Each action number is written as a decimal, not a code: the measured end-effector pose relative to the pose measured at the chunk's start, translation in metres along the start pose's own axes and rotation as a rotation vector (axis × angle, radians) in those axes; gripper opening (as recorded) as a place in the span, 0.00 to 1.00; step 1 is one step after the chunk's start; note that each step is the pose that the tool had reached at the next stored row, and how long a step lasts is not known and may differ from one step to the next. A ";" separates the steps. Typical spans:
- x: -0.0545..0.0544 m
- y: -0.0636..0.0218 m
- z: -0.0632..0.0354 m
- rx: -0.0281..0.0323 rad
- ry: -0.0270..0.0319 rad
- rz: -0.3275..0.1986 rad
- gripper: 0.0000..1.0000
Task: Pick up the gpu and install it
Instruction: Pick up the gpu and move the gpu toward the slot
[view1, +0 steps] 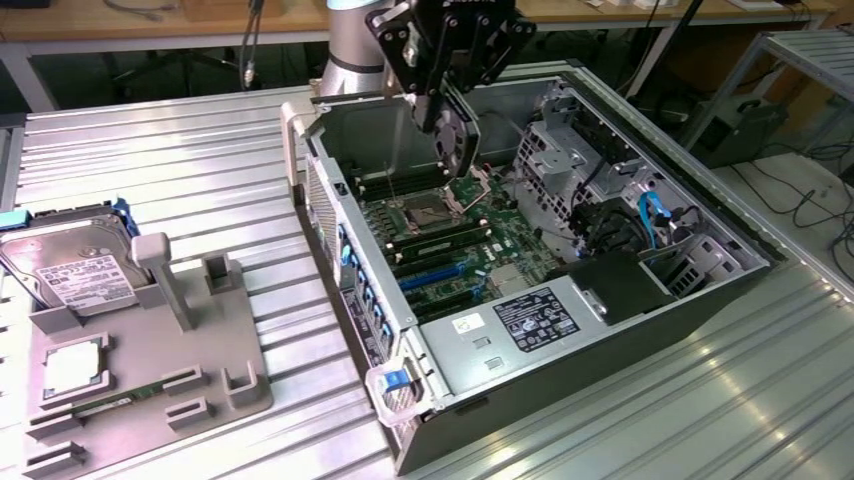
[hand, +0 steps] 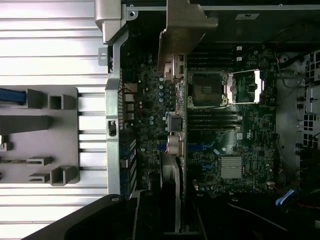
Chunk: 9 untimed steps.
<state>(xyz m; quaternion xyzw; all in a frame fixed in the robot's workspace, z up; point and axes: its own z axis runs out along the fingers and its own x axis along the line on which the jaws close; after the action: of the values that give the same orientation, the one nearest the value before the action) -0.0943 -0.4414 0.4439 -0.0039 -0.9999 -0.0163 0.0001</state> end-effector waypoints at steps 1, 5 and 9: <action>-0.002 0.0006 0.0001 0.0000 0.0001 -0.002 0.28; -0.015 0.0026 0.0007 0.0000 0.0003 -0.012 0.28; -0.025 0.0040 0.0010 0.0000 0.0005 -0.018 0.28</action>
<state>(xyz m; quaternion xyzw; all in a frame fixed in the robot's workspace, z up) -0.0691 -0.4376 0.4430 0.0052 -0.9999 -0.0163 0.0002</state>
